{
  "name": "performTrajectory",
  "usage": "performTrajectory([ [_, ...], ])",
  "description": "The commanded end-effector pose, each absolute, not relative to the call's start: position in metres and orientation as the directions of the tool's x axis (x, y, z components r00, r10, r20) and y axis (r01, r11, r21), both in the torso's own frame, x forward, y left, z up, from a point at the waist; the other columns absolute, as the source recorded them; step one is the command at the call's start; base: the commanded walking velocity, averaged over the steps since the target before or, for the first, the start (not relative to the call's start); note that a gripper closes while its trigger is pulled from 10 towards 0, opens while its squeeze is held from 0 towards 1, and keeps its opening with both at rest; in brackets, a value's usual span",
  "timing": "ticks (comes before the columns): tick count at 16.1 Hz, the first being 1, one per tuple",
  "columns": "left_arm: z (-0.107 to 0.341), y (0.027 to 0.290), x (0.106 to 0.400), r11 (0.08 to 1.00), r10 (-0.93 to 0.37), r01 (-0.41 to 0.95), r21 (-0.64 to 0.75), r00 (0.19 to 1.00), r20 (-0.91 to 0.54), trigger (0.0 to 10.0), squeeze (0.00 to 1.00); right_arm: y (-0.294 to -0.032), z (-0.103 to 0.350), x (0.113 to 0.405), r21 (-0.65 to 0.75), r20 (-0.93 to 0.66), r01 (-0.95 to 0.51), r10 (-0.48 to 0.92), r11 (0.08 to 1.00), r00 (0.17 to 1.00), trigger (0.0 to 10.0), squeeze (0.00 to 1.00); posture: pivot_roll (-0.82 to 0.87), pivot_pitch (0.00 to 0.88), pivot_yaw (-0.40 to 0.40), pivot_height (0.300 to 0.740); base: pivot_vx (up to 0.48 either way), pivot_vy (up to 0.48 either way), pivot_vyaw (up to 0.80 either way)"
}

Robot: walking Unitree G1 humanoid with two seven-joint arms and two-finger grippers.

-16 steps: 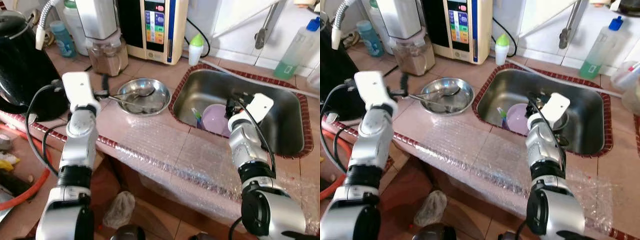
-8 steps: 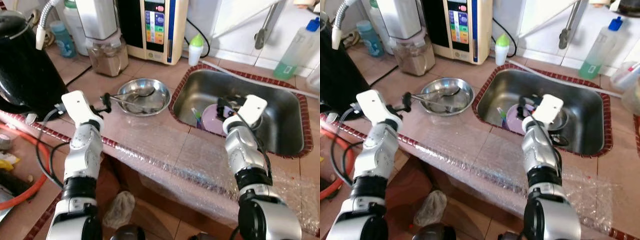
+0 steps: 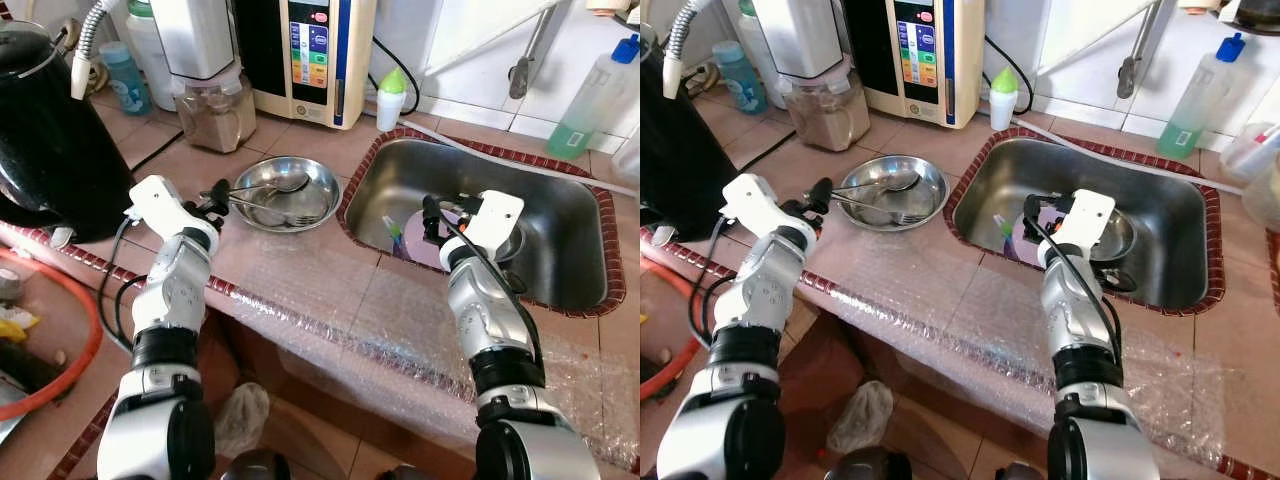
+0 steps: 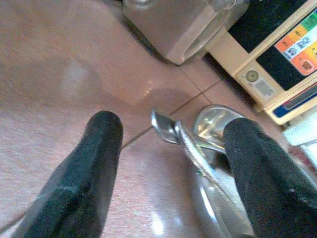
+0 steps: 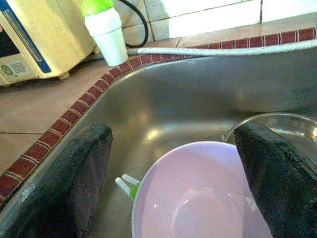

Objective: Kitchen organization

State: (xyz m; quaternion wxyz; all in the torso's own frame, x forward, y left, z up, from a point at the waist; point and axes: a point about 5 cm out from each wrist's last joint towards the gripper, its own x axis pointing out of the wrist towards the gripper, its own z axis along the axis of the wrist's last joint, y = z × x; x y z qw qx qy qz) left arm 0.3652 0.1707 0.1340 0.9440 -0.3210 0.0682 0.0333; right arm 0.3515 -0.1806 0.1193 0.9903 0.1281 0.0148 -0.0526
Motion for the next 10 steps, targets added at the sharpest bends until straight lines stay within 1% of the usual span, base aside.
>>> performTrajectory([
  [1,0.1396,0.1700,0.3700,0.762,0.001,-0.096,-0.640,0.989,-0.147,0.0,0.00,-0.1808,0.1212,0.3508,0.241,-0.045,0.107,-0.099,0.965,0.994,10.0,0.00,-0.04,0.000,0.036,0.740,0.000,0.000,0.00],
  [8,0.1482,0.1799,0.3756,0.745,0.011,-0.096,-0.661,0.991,-0.132,0.0,0.00,-0.1806,0.1205,0.3501,0.245,-0.060,0.119,-0.108,0.962,0.992,10.0,0.00,-0.04,0.000,0.037,0.740,0.000,0.000,0.00],
  [10,0.1480,0.1792,0.3763,0.755,-0.005,-0.082,-0.651,0.991,-0.130,0.0,0.00,-0.1805,0.1211,0.3507,0.247,-0.061,0.123,-0.112,0.961,0.992,10.0,0.00,-0.04,0.000,0.035,0.740,0.000,0.000,0.00],
])
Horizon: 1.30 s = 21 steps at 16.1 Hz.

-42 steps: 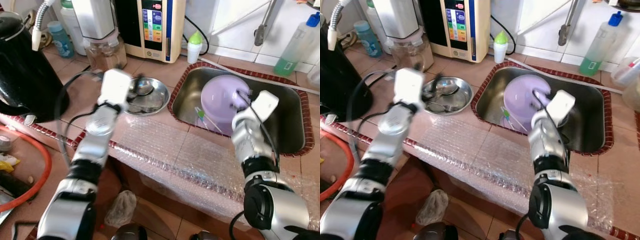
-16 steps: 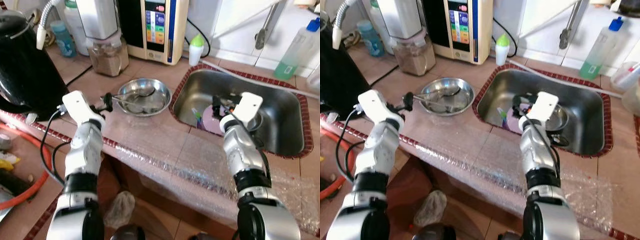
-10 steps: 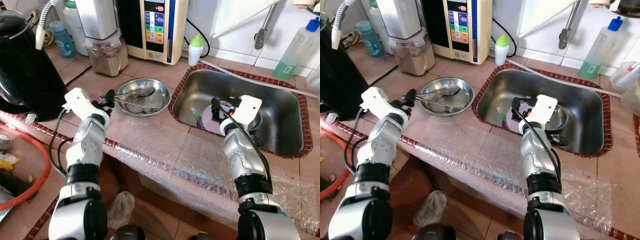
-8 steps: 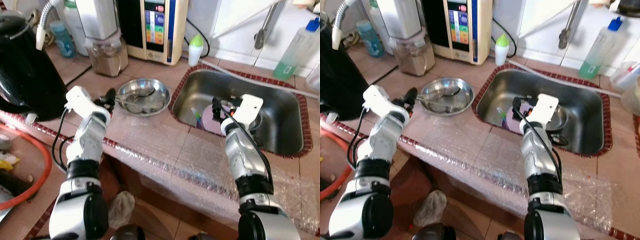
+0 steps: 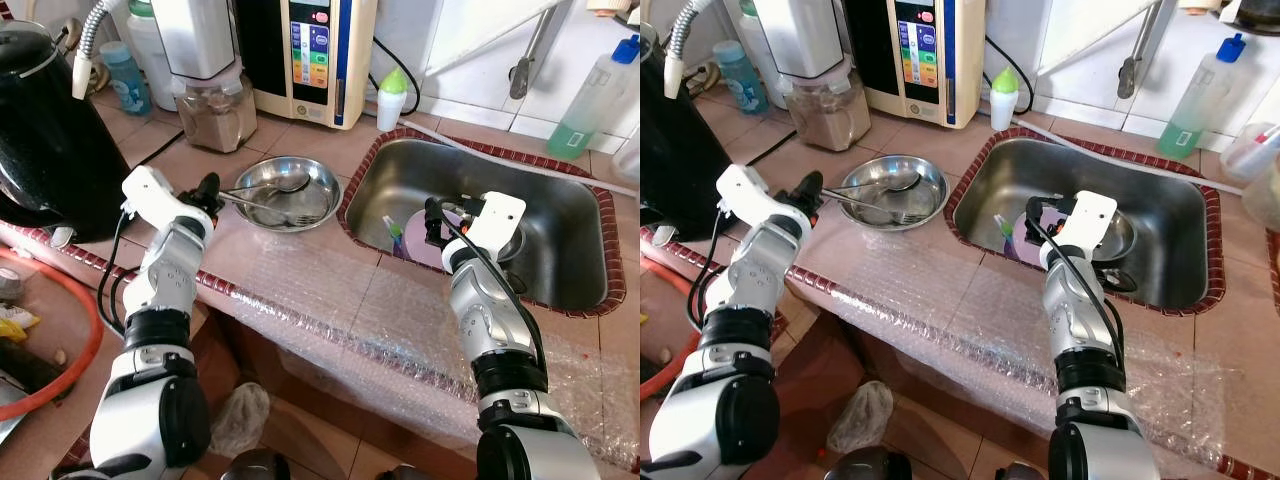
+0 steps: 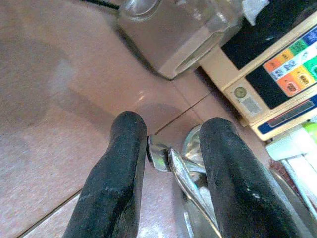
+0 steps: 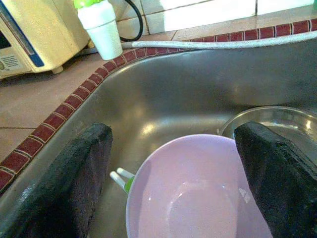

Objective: Kitchen organization

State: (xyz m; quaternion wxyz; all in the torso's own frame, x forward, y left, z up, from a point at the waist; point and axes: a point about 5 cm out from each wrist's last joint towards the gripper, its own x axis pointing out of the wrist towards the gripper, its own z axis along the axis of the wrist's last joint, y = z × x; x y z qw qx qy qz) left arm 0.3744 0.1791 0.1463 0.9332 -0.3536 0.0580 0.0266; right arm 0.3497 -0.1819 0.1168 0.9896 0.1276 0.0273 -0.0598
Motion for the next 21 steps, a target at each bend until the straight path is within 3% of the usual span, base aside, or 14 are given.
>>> performTrajectory([
  [1,0.147,0.179,0.376,0.757,-0.007,-0.080,-0.648,0.991,-0.131,2.0,0.00,-0.181,0.120,0.350,0.249,-0.065,0.127,-0.114,0.960,0.991,10.0,0.00,-0.03,0.000,0.030,0.740,0.000,0.000,0.00],
  [3,0.148,0.179,0.377,0.758,-0.016,-0.070,-0.648,0.992,-0.126,2.9,0.00,-0.180,0.120,0.352,0.252,-0.073,0.128,-0.113,0.959,0.991,10.0,0.00,-0.03,0.000,0.030,0.740,0.000,0.000,0.00],
  [5,0.154,0.176,0.379,0.765,-0.042,-0.032,-0.644,0.994,-0.100,0.2,0.00,-0.179,0.123,0.354,0.254,-0.066,0.124,-0.111,0.959,0.992,10.0,0.00,-0.03,0.000,0.030,0.740,0.000,0.000,0.00],
  [6,0.156,0.175,0.379,0.770,-0.051,-0.018,-0.637,0.995,-0.089,0.0,0.00,-0.179,0.124,0.355,0.256,-0.065,0.123,-0.110,0.959,0.992,10.0,0.00,-0.03,0.000,0.030,0.740,0.000,0.000,0.00],
  [16,0.183,0.196,0.377,0.843,0.070,-0.028,-0.537,0.996,0.059,0.0,0.00,-0.176,0.121,0.353,0.261,-0.072,0.124,-0.109,0.957,0.991,10.0,0.00,-0.02,0.000,0.038,0.740,0.000,0.000,0.00],
  [21,0.199,0.192,0.372,0.903,0.037,0.048,-0.427,0.982,0.188,0.0,0.00,-0.175,0.121,0.353,0.261,-0.075,0.122,-0.106,0.958,0.992,10.0,0.00,-0.02,0.000,0.034,0.740,0.000,0.000,0.00],
])
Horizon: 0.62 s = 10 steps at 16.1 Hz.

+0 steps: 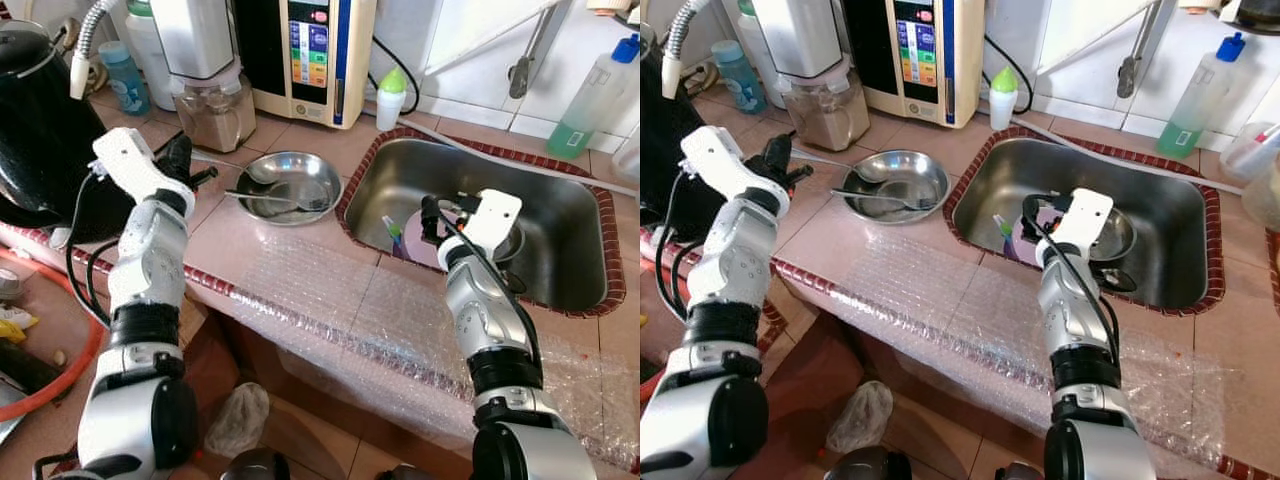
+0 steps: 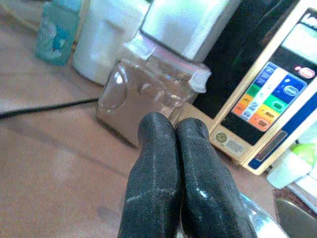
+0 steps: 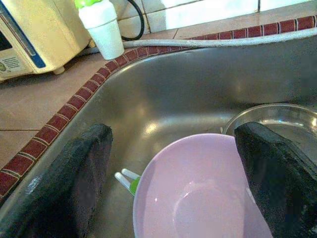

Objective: Kitchen organization

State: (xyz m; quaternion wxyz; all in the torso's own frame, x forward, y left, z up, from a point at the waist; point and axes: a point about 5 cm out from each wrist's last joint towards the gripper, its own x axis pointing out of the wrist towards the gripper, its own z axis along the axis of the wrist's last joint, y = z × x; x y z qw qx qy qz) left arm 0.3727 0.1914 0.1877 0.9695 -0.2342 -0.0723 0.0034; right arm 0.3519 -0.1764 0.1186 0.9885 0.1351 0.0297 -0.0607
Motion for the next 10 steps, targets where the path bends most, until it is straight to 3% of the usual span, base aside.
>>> performTrajectory([
  [1,0.212,0.189,0.372,0.905,0.024,0.086,-0.418,0.967,0.252,0.0,0.00,-0.173,0.122,0.354,0.259,-0.068,0.111,-0.097,0.959,0.993,10.0,0.00,-0.02,0.000,0.033,0.740,0.000,0.000,0.00],
  [7,0.251,0.163,0.375,0.922,-0.142,0.259,-0.288,0.918,0.371,0.0,0.00,-0.168,0.133,0.356,0.161,0.006,0.001,-0.002,0.987,1.000,10.0,0.00,-0.03,0.000,0.039,0.740,0.000,0.000,0.00],
  [10,0.277,0.136,0.374,0.897,-0.299,0.404,-0.177,0.852,0.429,0.0,0.00,-0.163,0.144,0.357,-0.048,0.069,-0.146,0.149,0.988,0.986,10.0,0.00,-0.02,0.000,0.042,0.740,0.000,0.000,0.00],
])
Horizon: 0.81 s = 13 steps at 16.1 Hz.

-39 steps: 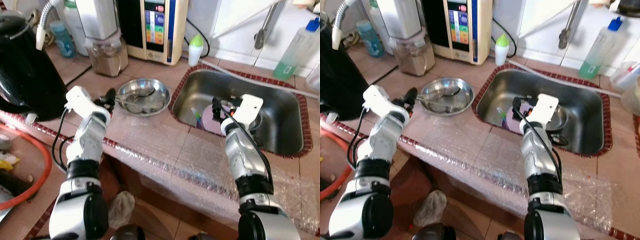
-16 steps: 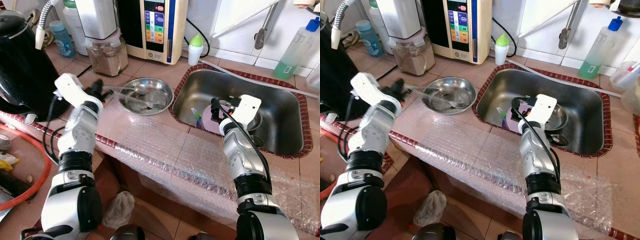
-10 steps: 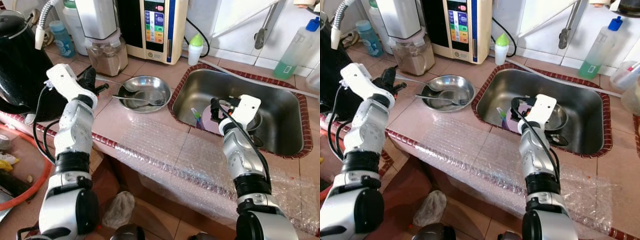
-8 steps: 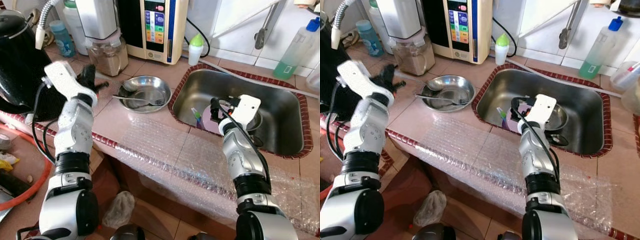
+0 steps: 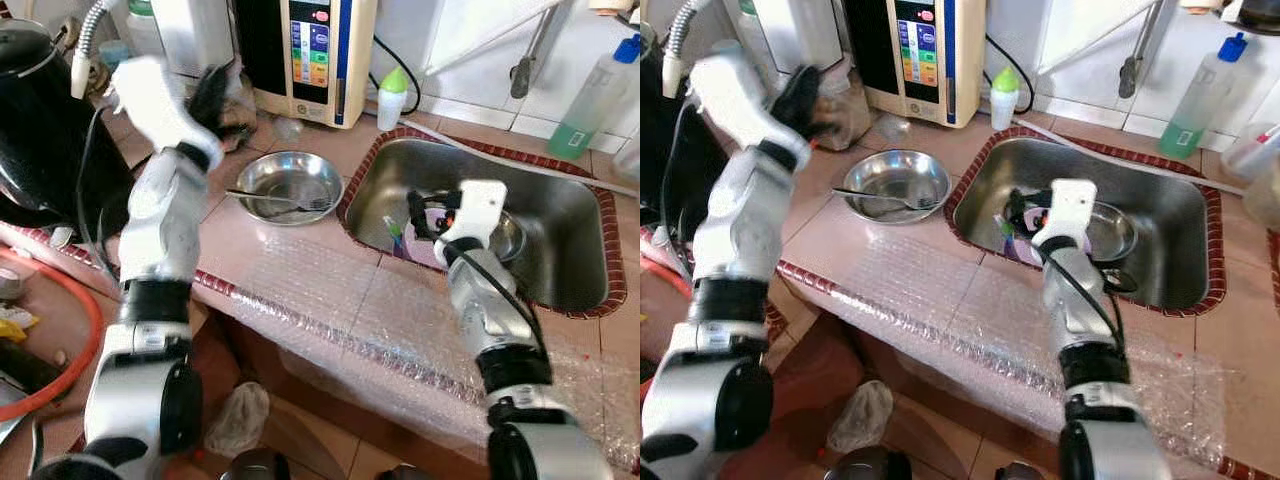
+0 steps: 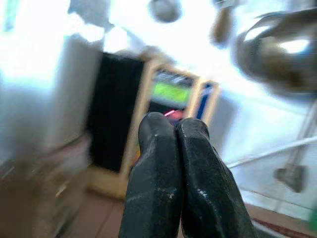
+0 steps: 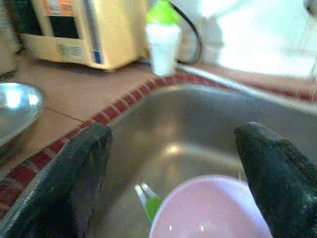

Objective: Kitchen organization

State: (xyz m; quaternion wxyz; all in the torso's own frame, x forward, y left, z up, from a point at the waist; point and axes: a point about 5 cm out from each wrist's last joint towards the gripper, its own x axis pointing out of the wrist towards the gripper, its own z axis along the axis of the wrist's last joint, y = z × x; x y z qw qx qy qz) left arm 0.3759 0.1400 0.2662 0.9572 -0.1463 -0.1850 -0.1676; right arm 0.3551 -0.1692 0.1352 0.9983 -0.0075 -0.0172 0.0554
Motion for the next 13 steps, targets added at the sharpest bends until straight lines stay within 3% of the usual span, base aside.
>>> performTrajectory([
  [1,0.279,0.127,0.374,0.885,-0.356,0.445,-0.137,0.835,0.419,0.0,0.00,-0.158,0.147,0.356,-0.110,0.073,-0.219,0.228,0.969,0.971,10.0,0.00,-0.02,0.000,0.042,0.740,0.000,0.000,0.00],
  [4,0.277,0.101,0.371,0.834,-0.502,0.551,-0.032,0.780,0.373,0.0,0.00,-0.150,0.154,0.353,-0.237,0.078,-0.369,0.396,0.899,0.915,10.0,0.00,-0.02,0.000,0.047,0.740,0.000,0.000,0.00],
  [7,0.265,0.083,0.367,0.772,-0.621,0.632,0.073,0.723,0.302,0.0,0.00,-0.151,0.173,0.352,-0.312,0.158,-0.366,0.428,0.877,0.890,10.0,0.00,-0.03,0.000,0.053,0.740,0.000,0.000,0.00],
  [13,0.250,0.054,0.355,0.678,-0.725,0.729,0.090,0.643,0.248,0.0,0.00,-0.137,0.179,0.349,-0.293,0.186,-0.429,0.491,0.854,0.851,10.0,0.00,-0.03,0.000,0.053,0.740,0.000,0.000,0.00],
])
